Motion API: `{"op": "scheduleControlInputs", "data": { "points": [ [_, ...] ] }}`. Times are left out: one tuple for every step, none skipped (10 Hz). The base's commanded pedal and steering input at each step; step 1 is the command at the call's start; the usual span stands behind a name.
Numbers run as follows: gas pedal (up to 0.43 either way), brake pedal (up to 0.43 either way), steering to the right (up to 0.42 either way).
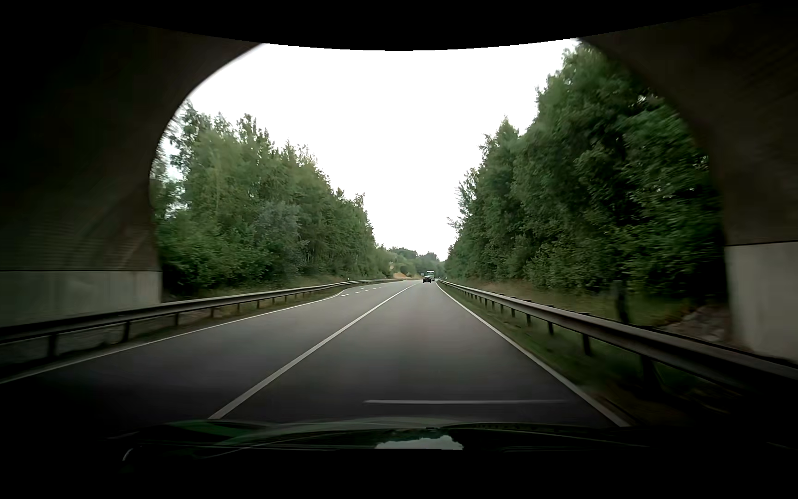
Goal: Follow the waypoints while adhering to traffic rules and regulations
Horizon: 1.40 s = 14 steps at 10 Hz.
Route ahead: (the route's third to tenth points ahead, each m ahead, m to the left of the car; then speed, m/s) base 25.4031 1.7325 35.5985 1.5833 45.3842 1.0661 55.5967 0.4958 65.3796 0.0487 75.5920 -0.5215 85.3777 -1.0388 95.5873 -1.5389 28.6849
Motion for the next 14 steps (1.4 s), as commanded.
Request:
{"op": "scheduleControlInputs", "data": {
  "points": [
    [0.287,0.0,0.0],
    [0.248,0.0,0.0],
    [0.248,0.0,0.0],
    [0.248,0.0,0.0],
    [0.228,0.0,0.0],
    [0.197,0.0,0.0],
    [0.197,0.0,0.0],
    [0.197,0.0,0.0],
    [0.209,0.0,0.0],
    [0.209,0.0,0.0],
    [0.189,0.0,0.0],
    [0.157,0.0,0.0],
    [0.157,0.0,0.0],
    [0.157,0.0,0.0]
  ]
}}
